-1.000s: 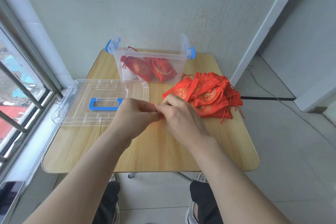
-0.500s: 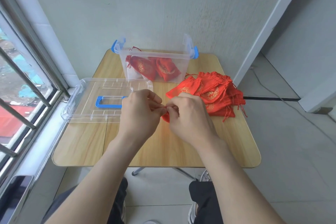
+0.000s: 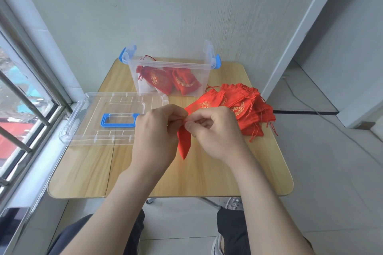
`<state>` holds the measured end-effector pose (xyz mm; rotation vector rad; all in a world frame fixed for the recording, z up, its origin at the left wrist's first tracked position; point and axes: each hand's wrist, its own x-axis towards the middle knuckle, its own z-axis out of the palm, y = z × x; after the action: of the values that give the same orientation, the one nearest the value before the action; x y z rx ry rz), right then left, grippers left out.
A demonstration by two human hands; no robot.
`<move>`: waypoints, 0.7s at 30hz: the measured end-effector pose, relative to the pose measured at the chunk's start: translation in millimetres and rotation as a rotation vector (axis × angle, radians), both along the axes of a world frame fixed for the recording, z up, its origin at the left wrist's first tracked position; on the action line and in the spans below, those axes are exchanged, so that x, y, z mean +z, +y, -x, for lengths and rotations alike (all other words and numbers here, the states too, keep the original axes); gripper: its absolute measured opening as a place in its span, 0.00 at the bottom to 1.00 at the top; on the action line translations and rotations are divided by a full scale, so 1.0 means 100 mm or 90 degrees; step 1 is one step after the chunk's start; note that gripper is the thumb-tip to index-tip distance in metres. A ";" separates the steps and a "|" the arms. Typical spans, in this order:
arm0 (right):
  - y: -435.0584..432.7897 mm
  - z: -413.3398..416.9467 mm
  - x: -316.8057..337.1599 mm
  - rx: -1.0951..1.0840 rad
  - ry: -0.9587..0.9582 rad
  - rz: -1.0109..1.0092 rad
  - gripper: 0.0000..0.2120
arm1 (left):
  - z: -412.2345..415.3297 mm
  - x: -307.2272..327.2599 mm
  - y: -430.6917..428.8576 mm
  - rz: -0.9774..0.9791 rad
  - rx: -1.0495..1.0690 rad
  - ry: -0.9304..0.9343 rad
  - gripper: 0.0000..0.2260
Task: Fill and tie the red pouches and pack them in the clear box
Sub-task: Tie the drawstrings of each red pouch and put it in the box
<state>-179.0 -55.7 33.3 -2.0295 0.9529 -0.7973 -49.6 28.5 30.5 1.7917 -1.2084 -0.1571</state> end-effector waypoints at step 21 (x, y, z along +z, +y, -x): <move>-0.48 -0.24 0.01 0.018 -0.331 -0.467 0.02 | -0.35 0.21 -0.33 0.030 -0.149 0.340 0.09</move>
<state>-155.1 -104.1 34.2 -1.1264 0.7559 -0.7581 -14.4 -4.4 51.3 1.4328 -1.0117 -0.6914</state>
